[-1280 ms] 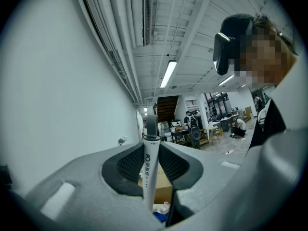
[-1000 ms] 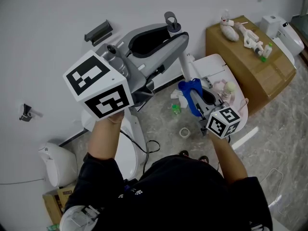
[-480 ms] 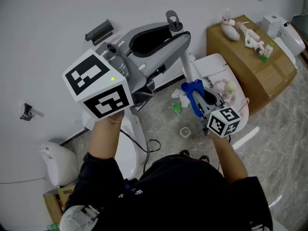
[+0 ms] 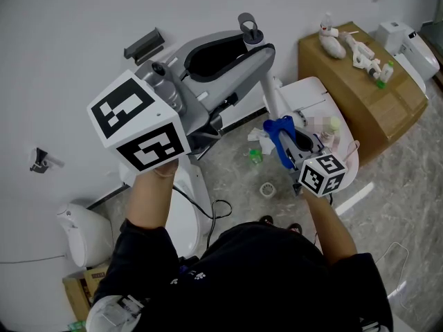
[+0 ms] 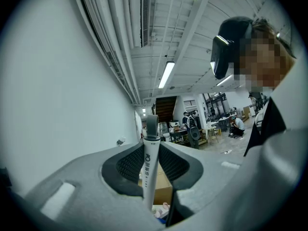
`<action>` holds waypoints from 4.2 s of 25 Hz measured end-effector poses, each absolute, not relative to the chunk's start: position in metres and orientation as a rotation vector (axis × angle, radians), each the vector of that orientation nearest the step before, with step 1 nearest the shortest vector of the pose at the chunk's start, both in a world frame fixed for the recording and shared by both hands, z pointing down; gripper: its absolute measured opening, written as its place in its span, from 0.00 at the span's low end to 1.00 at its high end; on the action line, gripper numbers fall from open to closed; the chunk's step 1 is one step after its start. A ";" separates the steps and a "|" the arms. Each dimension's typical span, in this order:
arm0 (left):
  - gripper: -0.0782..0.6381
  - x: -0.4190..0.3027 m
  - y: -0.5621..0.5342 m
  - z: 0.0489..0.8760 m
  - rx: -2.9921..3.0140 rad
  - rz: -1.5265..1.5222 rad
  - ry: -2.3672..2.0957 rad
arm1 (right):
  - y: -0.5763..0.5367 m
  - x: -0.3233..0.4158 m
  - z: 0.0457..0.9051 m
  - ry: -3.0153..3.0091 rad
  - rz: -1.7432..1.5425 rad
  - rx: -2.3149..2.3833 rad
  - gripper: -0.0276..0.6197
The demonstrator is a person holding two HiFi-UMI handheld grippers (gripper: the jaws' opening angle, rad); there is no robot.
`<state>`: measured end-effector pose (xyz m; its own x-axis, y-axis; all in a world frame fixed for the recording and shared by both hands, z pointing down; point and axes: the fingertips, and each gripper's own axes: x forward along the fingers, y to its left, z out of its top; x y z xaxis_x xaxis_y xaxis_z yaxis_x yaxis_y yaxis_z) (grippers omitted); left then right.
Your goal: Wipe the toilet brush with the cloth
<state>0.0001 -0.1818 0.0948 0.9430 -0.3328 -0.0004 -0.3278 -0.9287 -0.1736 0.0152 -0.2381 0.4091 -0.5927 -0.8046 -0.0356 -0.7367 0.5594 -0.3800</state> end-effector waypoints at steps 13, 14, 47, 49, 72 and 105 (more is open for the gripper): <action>0.25 -0.001 -0.173 0.093 -2.934 -0.025 0.494 | -0.233 0.020 0.422 2.585 -0.521 -1.326 0.14; 0.25 -0.002 -0.173 0.093 -2.934 -0.022 0.492 | -0.233 0.020 0.424 2.584 -0.524 -1.328 0.14; 0.25 -0.006 -0.195 0.101 -2.945 -0.015 0.502 | -0.228 0.031 0.424 2.580 -0.528 -1.344 0.14; 0.25 -0.007 -0.200 0.102 -2.951 -0.020 0.503 | -0.228 0.032 0.415 2.578 -0.511 -1.330 0.14; 0.25 -0.006 -0.196 0.127 -3.011 -0.067 0.396 | -0.208 0.059 0.283 2.431 -0.247 -1.111 0.14; 0.25 0.007 -0.167 0.101 -3.037 -0.023 0.163 | -0.180 0.022 0.141 2.496 0.104 -0.535 0.14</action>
<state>0.0069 -0.1675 0.1009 0.9942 -0.1073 0.0098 -0.1057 -0.9893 -0.1008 0.0216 -0.1797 0.1405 -0.7525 -0.3528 -0.5561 -0.3976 0.9165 -0.0433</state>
